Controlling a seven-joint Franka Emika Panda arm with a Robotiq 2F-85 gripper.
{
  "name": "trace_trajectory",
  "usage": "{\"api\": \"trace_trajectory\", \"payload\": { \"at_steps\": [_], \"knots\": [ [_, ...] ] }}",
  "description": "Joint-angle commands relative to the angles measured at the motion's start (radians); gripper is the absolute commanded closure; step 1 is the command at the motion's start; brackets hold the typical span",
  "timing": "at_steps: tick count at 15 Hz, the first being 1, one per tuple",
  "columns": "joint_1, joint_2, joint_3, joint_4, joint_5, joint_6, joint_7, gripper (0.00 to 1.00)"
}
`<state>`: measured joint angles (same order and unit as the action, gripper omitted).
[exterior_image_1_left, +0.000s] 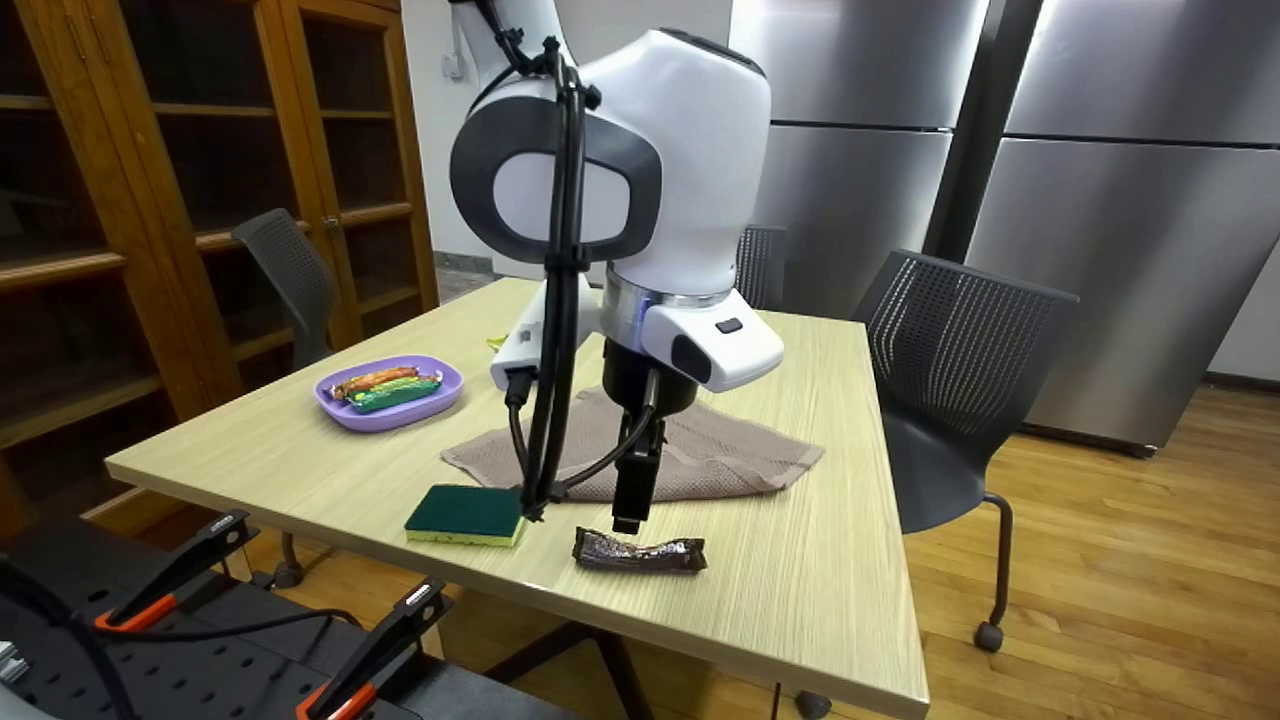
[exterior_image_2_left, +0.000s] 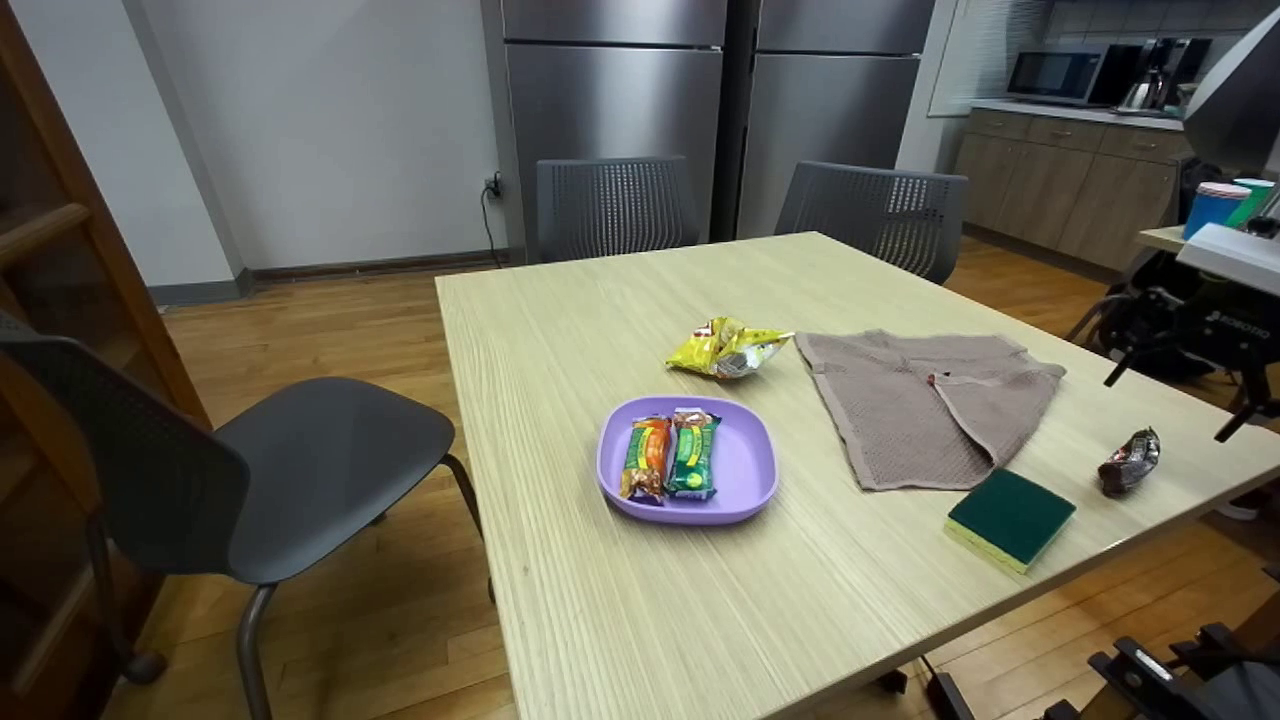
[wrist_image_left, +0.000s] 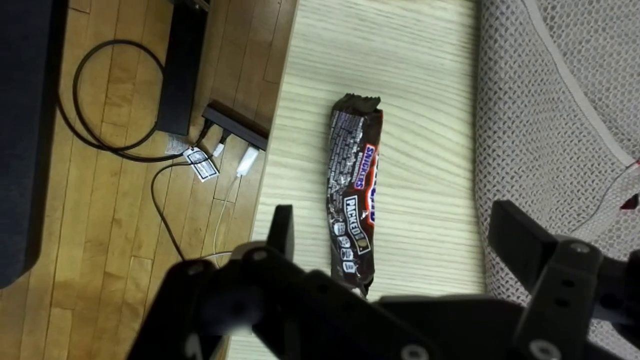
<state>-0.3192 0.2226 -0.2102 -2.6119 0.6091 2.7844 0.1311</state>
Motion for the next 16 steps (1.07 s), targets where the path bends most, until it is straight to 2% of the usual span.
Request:
{"api": "trace_trajectory", "payload": {
  "at_steps": [1, 16],
  "knots": [
    [-0.019, 0.027, 0.013, 0.002, 0.032, 0.007, -0.042, 0.00],
    [-0.014, 0.198, 0.020, 0.102, 0.025, 0.053, -0.009, 0.00]
  ]
}}
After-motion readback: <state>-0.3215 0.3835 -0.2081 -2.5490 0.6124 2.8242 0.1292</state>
